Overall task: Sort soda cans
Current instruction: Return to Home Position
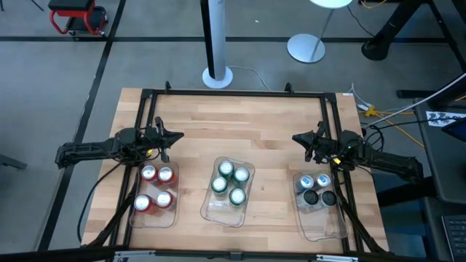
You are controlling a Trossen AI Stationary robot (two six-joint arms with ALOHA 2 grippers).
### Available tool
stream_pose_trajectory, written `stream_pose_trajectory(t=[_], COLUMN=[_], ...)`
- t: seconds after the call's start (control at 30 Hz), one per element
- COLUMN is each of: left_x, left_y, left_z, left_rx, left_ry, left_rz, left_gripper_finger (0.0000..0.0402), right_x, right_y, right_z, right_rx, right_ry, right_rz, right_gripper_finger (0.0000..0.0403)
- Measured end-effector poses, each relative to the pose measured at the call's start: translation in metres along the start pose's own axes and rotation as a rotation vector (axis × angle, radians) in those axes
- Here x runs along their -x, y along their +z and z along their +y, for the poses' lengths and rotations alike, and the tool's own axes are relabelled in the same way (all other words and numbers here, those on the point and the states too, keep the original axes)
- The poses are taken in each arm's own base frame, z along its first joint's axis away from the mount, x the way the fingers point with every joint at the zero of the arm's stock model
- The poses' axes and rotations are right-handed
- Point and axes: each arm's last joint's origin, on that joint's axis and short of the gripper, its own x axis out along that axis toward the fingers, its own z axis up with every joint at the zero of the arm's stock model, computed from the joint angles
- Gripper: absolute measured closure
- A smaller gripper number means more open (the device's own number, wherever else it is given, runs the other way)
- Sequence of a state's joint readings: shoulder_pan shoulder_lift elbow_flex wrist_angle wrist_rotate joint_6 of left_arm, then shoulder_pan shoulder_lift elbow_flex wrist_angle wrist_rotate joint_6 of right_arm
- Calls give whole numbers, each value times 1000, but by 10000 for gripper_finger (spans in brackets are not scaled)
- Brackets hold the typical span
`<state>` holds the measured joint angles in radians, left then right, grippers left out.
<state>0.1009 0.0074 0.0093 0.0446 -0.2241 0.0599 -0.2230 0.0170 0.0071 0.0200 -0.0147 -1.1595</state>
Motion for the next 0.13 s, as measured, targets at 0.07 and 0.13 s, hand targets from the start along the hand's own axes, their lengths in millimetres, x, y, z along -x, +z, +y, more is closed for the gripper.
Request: stream_pose_trajectory(t=[0.07,0.13], left_x=[0,0], left_y=[0,0], left_z=[0,0], left_rx=[0,0], left_ry=[0,0], left_rz=[0,0], left_gripper_finger=[394,394], right_x=[0,0], right_y=[0,0], right_z=[0,0], right_rx=[0,0], right_ry=[0,0], right_rz=[0,0], right_gripper_finger=[366,366])
